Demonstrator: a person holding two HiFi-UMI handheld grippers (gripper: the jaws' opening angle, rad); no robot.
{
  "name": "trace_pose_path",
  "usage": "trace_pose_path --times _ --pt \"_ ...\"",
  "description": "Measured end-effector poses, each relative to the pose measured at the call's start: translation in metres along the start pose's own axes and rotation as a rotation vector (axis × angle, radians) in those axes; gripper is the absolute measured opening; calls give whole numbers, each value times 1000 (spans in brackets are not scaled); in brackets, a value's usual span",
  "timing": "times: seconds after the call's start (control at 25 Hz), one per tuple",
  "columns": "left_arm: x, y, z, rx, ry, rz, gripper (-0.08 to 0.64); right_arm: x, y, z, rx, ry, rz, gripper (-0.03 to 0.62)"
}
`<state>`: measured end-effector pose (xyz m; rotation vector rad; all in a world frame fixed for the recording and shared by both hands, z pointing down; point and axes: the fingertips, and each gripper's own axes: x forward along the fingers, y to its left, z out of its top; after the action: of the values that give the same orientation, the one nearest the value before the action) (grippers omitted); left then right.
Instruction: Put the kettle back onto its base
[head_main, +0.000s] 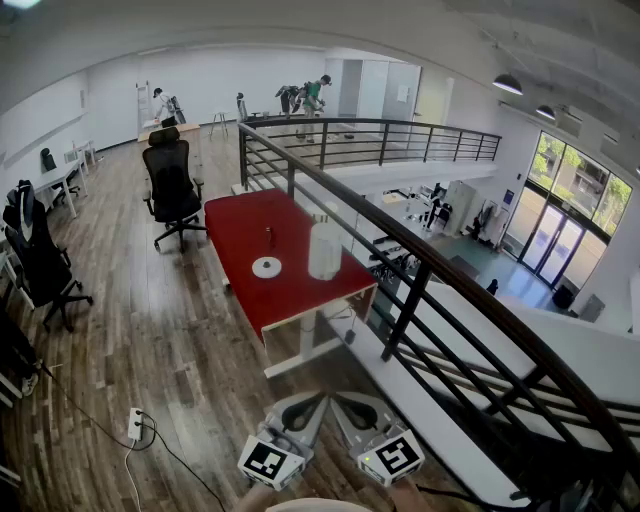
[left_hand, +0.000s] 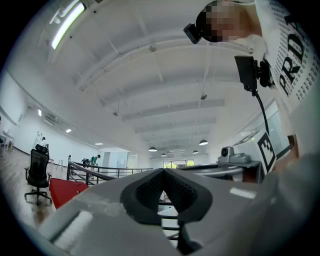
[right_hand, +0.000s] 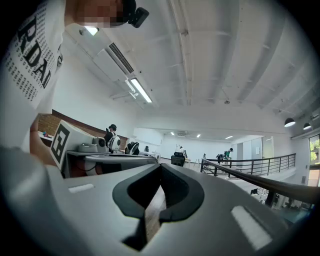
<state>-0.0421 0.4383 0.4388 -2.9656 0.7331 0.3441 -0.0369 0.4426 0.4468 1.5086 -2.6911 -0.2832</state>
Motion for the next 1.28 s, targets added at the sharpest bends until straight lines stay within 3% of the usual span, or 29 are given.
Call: trace_pose_path --times 0.56,0.72,1.28 --pt "-10 6 -8 -16 32 1 -9 5 7 -5 47 6 15 8" --pt "-9 7 -4 -27 8 3 -9 6 7 -7 85 7 34 8" --pt "-9 22 -2 -34 15 13 -9 22 6 -5 56 33 30 8"
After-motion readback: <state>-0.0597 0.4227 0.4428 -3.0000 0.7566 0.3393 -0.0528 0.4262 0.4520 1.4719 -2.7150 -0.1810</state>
